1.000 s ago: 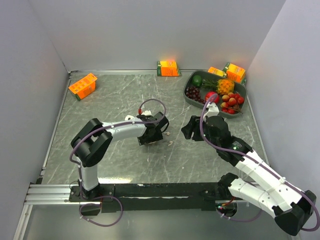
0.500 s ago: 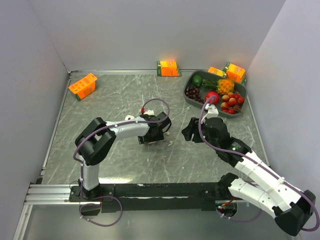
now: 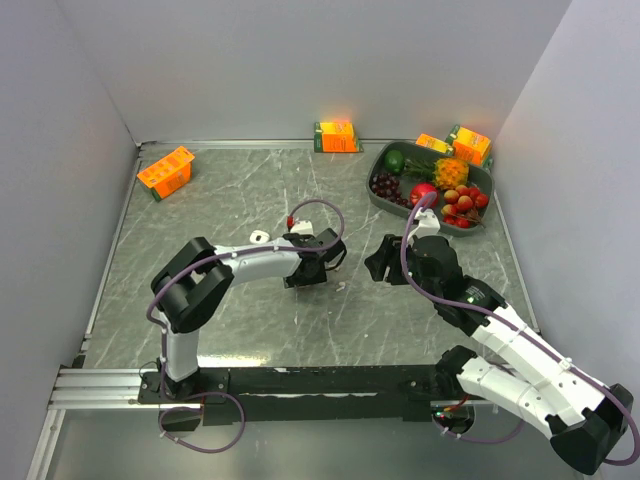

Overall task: Insert the wireless bluetooth earbuds into the charging case
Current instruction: Pick up the charging case at the center of the board.

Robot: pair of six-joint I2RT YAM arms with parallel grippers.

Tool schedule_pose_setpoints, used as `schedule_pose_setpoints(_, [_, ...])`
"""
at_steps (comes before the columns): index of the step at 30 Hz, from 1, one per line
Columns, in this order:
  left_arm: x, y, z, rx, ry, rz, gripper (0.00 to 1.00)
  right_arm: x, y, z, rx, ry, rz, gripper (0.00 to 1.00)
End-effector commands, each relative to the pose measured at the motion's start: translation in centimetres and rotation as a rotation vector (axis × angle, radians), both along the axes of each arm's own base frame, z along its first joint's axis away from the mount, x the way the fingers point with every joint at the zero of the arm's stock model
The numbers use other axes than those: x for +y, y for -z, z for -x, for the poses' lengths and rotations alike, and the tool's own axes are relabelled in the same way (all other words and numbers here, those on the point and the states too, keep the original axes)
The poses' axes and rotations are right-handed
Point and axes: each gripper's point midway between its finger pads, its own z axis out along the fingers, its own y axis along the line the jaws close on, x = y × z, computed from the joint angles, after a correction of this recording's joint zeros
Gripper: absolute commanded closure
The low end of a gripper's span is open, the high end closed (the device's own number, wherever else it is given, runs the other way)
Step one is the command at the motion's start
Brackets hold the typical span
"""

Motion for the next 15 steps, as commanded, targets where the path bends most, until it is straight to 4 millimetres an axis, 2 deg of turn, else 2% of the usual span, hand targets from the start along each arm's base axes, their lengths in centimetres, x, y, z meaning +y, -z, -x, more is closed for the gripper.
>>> schedule_pose_setpoints(1, [1.6, 3.3, 3.5, 0.127, 0.035, -0.06, 0.46, -0.3, -1.3, -0.3, -0.032, 0.021, -0.02, 0.33])
schedule_pose_setpoints(3, [1.6, 3.1, 3.9, 0.126, 0.036, -0.05, 0.51, -0.3, -1.6, -0.2, -0.036, 0.018, -0.024, 0.33])
schedule_pose_setpoints(4, [1.6, 2.8, 4.0, 0.116, 0.036, -0.042, 0.61, -0.3, -1.6, -0.1, -0.036, 0.016, -0.025, 0.33])
schedule_pose_setpoints(5, [1.4, 2.5, 4.0, 0.101, 0.033, -0.027, 0.67, -0.4, -1.7, -0.1, -0.038, 0.016, -0.024, 0.33])
schedule_pose_setpoints(7, [1.6, 0.9, 4.2, 0.051, 0.043, 0.022, 0.8, -0.3, -2.5, 0.1, -0.046, 0.004, -0.035, 0.33])
schedule_pose_setpoints(8, [0.6, -0.1, 3.7, 0.0, 0.079, 0.078, 0.84, -0.2, -2.9, 0.3, -0.055, -0.01, -0.036, 0.34])
schedule_pose_setpoints(10, [0.9, -2.4, 4.0, -0.074, 0.123, 0.145, 0.95, 0.4, -4.1, 0.5, -0.076, -0.048, -0.056, 0.34])
schedule_pose_setpoints(13, [-0.7, -6.4, 3.7, -0.223, 0.285, 0.291, 0.93, 1.2, -5.7, 0.7, -0.11, -0.111, -0.062, 0.33])
schedule_pose_setpoints(14, [-1.4, -7.2, 4.4, -0.252, 0.411, 0.306, 0.92, 2.0, -6.3, 1.1, -0.124, -0.168, -0.071, 0.33])
schedule_pose_setpoints(15, [-2.2, -9.3, 4.5, -0.35, 0.486, 0.391, 0.93, 2.3, -6.9, 1.1, -0.135, -0.188, -0.079, 0.33])
